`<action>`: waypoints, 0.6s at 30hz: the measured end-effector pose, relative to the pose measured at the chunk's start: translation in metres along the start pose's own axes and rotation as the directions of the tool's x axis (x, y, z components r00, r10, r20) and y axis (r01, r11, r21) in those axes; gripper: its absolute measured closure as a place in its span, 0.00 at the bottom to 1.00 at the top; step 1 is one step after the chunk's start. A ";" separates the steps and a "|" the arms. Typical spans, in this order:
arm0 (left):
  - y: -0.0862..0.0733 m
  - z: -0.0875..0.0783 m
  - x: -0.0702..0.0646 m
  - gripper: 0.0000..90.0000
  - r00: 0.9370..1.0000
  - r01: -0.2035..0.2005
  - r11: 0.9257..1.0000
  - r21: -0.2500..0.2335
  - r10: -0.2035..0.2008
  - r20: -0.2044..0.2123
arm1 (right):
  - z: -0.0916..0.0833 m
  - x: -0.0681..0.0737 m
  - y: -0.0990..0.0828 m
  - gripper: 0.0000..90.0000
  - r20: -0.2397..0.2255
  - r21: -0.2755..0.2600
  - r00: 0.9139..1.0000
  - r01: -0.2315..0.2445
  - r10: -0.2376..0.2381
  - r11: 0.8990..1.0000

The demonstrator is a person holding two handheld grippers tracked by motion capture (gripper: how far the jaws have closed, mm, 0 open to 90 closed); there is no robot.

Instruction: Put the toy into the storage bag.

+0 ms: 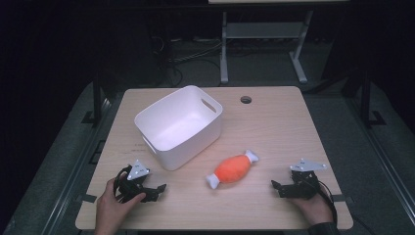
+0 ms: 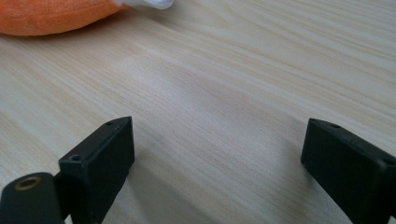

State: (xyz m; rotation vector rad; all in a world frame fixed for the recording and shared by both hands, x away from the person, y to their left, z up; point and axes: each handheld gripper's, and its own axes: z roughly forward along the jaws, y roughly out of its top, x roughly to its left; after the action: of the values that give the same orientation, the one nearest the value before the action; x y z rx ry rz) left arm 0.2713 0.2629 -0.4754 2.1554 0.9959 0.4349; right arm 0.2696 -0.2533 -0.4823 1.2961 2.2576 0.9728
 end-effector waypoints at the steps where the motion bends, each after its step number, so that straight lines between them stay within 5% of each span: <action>1: 0.000 0.000 0.000 0.14 1.000 0.000 1.000 0.000 0.000 0.000 | 0.000 0.000 0.000 0.10 0.000 0.000 1.000 0.000 0.000 1.000; 5: 0.000 0.000 0.000 0.14 1.000 0.000 1.000 0.000 0.000 0.000 | 0.000 0.000 0.001 0.11 -0.001 0.006 1.000 0.000 0.000 1.000; 12: 0.000 0.000 0.000 0.14 1.000 0.000 1.000 0.000 0.000 0.000 | -0.009 -0.005 0.007 0.27 -0.009 0.007 1.000 0.003 -0.003 1.000; 18: 0.000 0.000 0.000 0.14 1.000 0.002 1.000 -0.001 -0.002 -0.001 | -0.012 -0.010 0.017 0.58 -0.069 -0.021 0.997 0.027 -0.028 0.999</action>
State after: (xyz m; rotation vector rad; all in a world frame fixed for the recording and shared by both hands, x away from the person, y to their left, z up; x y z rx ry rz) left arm 0.2711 0.2629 -0.4755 2.1536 0.9975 0.4353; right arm 0.2778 -0.2601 -0.4618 1.2380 2.3054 1.0429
